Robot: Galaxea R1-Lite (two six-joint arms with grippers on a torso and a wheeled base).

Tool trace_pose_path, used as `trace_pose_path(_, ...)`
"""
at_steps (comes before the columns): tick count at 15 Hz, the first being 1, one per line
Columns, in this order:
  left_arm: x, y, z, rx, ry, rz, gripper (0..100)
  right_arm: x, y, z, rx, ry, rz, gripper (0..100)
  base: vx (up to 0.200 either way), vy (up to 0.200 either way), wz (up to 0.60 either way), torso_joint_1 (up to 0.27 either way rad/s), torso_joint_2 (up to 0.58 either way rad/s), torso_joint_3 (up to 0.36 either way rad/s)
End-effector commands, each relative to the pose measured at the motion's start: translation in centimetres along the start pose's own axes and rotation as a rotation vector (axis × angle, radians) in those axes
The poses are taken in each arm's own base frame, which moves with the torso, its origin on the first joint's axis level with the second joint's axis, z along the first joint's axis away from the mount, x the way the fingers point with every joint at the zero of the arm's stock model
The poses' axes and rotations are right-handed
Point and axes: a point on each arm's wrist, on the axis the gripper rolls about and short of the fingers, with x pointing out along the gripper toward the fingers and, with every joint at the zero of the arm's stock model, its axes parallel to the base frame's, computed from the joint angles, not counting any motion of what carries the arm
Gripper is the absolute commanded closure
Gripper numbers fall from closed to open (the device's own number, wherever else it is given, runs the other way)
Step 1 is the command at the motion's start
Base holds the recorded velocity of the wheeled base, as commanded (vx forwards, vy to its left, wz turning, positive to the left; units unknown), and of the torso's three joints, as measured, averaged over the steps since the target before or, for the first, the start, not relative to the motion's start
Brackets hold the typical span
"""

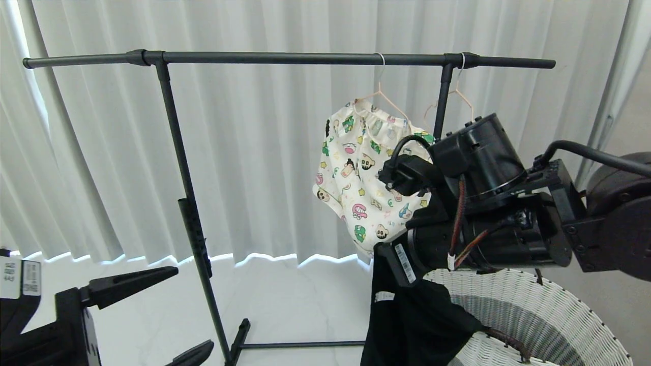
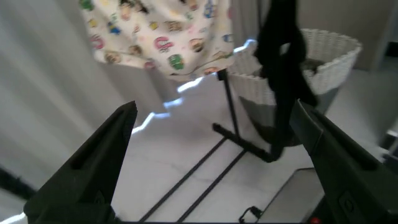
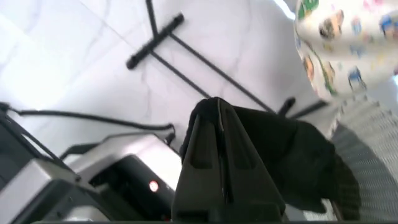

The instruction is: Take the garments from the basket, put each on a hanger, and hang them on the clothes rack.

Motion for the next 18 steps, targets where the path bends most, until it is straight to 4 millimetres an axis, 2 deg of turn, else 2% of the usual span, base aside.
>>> trace_pose_path(1, 2.2, 0.3, -0.5, -0.033, 0.073, -0.069, 0, 1.6, 0.8, 0.5, -0.012, 0.007, 0.014, 100, 0.0, 0.0, 0.0, 0.0, 0.0, 0.0)
trace_pose_path(3, 4.7, 1.0, -1.7, -0.085, 0.181, -0.103, 0, 2.0, 1.8, 0.8, -0.031, 0.003, 0.035, 100, 0.0, 0.0, 0.0, 0.0, 0.0, 0.0)
trace_pose_path(6, 9.0, 0.8, -0.5, -0.077, 0.203, -0.218, 0, 1.8, 2.6, 1.0, -0.047, -0.009, 0.053, 100, 0.0, 0.0, 0.0, 0.0, 0.0, 0.0)
trace_pose_path(9, 12.3, 0.3, -1.1, -0.071, 0.283, -0.231, 0, 1.3, 3.3, 1.2, -0.058, -0.024, 0.075, 100, 0.0, 0.0, 0.0, 0.0, 0.0, 0.0)
trace_pose_path(10, 12.8, 0.2, -1.0, -0.067, 0.286, -0.239, 0, 1.2, 3.6, 1.2, -0.062, -0.025, 0.081, 100, 0.0, 0.0, 0.0, 0.0, 0.0, 0.0)
trace_pose_path(11, 14.2, -0.1, -0.9, -0.071, 0.297, -0.256, 0, 1.0, 4.0, 1.3, -0.068, -0.034, 0.093, 100, 0.0, 0.0, 0.0, 0.0, 0.0, 0.0)
trace_pose_path(13, 15.6, -0.8, -0.4, -0.141, 0.306, -0.261, 0, 0.9, 4.1, 1.4, -0.07, -0.038, 0.098, 100, 0.0, 0.0, 0.0, 0.0, 0.0, 0.0)
trace_pose_path(14, 16.7, -1.9, -0.1, -0.233, 0.333, -0.225, 0, 0.6, 4.1, 1.4, -0.069, -0.041, 0.103, 100, 0.0, 0.0, 0.0, 0.0, 0.0, 0.0)
trace_pose_path(18, 18.1, -2.1, -2.7, -0.226, 0.466, -0.051, 0, -0.1, 4.1, 1.7, -0.067, -0.059, 0.108, 100, 0.0, 0.0, 0.0, 0.0, 0.0, 0.0)
